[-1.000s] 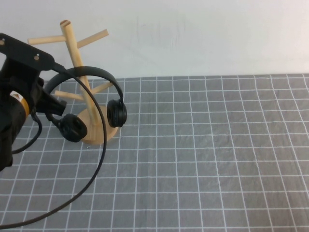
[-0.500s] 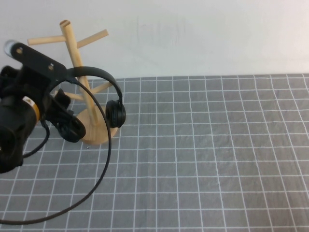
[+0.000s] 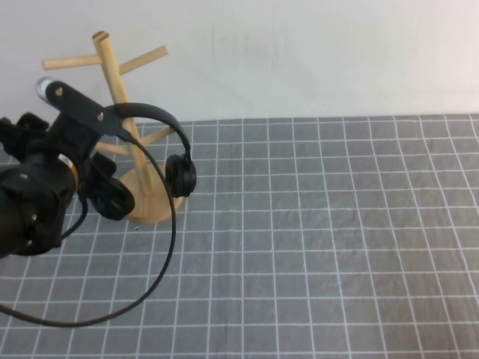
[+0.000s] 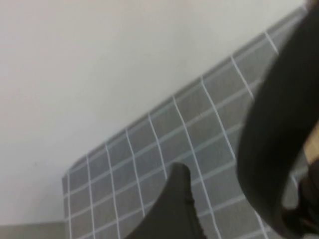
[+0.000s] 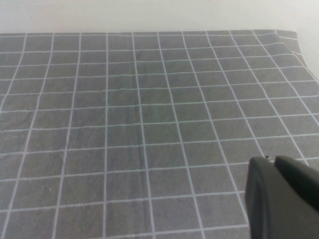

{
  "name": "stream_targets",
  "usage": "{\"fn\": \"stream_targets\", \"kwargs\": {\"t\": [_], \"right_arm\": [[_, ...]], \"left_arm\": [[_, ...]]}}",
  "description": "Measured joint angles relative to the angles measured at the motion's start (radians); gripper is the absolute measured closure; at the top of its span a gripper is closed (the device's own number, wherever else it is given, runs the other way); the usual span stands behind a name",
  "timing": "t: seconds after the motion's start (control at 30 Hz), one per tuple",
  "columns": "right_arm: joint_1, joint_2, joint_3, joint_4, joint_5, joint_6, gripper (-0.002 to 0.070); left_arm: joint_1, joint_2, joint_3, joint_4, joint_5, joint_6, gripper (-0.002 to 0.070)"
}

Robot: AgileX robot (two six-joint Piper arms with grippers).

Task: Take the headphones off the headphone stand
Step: Pick up the headphones from the headphone stand

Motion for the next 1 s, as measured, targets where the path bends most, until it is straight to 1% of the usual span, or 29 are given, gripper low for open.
{"fn": "stream_targets", "kwargs": {"t": [0.2,0.3,0.33,0.4,0.5,0.67,0.73,1.0], "right_arm": [[0.0,0.0,0.0,0.0,0.0,0.0,0.0682],[0.0,0.0,0.0,0.0,0.0,0.0,0.0682],[0.0,0.0,0.0,0.0,0.0,0.0,0.0682],[0.0,0.0,0.0,0.0,0.0,0.0,0.0682],[0.0,0.0,0.0,0.0,0.0,0.0,0.0682],[0.0,0.0,0.0,0.0,0.0,0.0,0.0682],[0.0,0.0,0.0,0.0,0.0,0.0,0.0682],[0.0,0.0,0.0,0.0,0.0,0.0,0.0682]], "left_arm": [[0.0,0.009,-0.053,0.0,-0.014,0.018,0.0083],[0.0,0.029,-0.076,0.0,-0.023,0.031,0.0116],[0.0,0.039,-0.083,0.0,-0.023,0.032,0.0137],[0.0,0.057,-0.092,0.0,-0.023,0.034,0.0195],[0.0,0.082,-0.104,0.0,-0.011,0.037,0.0313],[0.0,0.087,-0.109,0.002,-0.003,0.042,0.0561],[0.0,0.088,-0.109,-0.001,-0.002,0.042,0.0608],[0.0,0.065,-0.11,-0.002,-0.002,0.045,0.061]]}}
